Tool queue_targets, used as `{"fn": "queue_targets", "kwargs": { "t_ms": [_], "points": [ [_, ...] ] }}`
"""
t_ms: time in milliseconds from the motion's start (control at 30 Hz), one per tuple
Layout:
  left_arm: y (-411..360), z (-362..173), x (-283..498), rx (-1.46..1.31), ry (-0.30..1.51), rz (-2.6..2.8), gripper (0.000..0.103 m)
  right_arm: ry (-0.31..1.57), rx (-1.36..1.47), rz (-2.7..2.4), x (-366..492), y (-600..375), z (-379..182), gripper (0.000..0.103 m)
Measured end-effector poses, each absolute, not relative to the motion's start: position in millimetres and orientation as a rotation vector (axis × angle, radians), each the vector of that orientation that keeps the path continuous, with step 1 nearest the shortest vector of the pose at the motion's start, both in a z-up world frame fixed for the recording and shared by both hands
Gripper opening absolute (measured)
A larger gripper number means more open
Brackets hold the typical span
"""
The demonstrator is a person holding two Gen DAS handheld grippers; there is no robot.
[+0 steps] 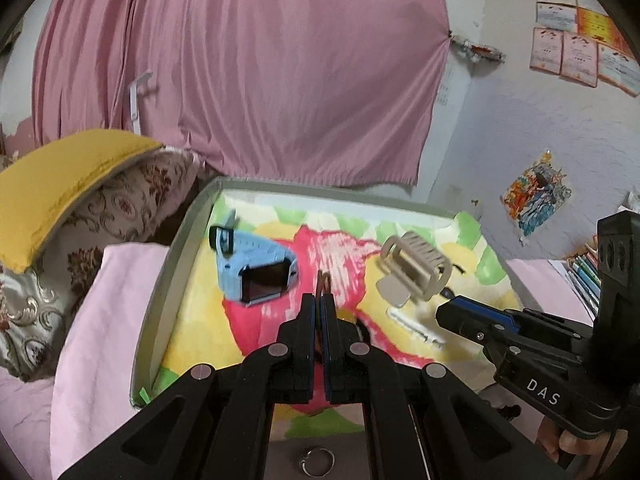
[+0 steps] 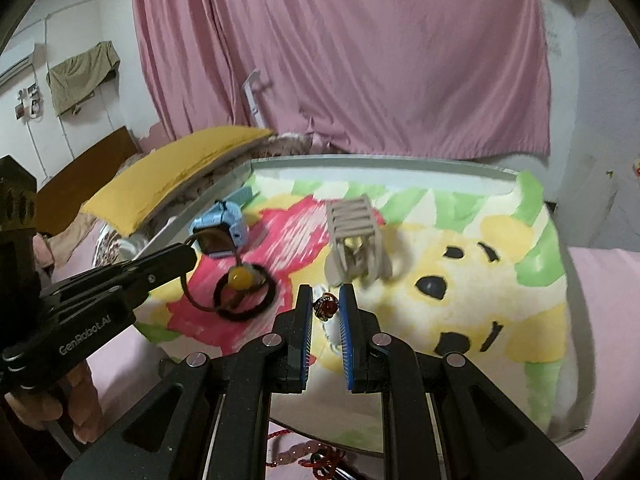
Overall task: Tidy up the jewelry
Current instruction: 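Carry the bead hair tie and charm into the tray while both tools open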
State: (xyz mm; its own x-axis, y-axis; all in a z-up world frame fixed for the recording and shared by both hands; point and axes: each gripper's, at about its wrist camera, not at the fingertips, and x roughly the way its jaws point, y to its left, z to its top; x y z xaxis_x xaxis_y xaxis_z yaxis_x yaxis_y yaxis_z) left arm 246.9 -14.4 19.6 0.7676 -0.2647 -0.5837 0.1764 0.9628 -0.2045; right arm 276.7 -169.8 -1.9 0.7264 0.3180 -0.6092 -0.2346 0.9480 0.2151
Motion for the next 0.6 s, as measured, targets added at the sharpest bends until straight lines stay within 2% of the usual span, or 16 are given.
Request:
{"fn": "queue_targets", "kwargs": {
  "t_ms": [533,600],
  "points": [
    [-9.5,7.6,257.4,-0.17,0.753,-0.249,0.003,0.775,0.169,0.327,286.9,-167.4,-15.1,0.012],
    [-8.1,8.3,257.1,-0.175,0.753,-0.248,0.006,0.773,0.171,0.322,286.5,-168.6,-14.2,0.013]
  ]
}}
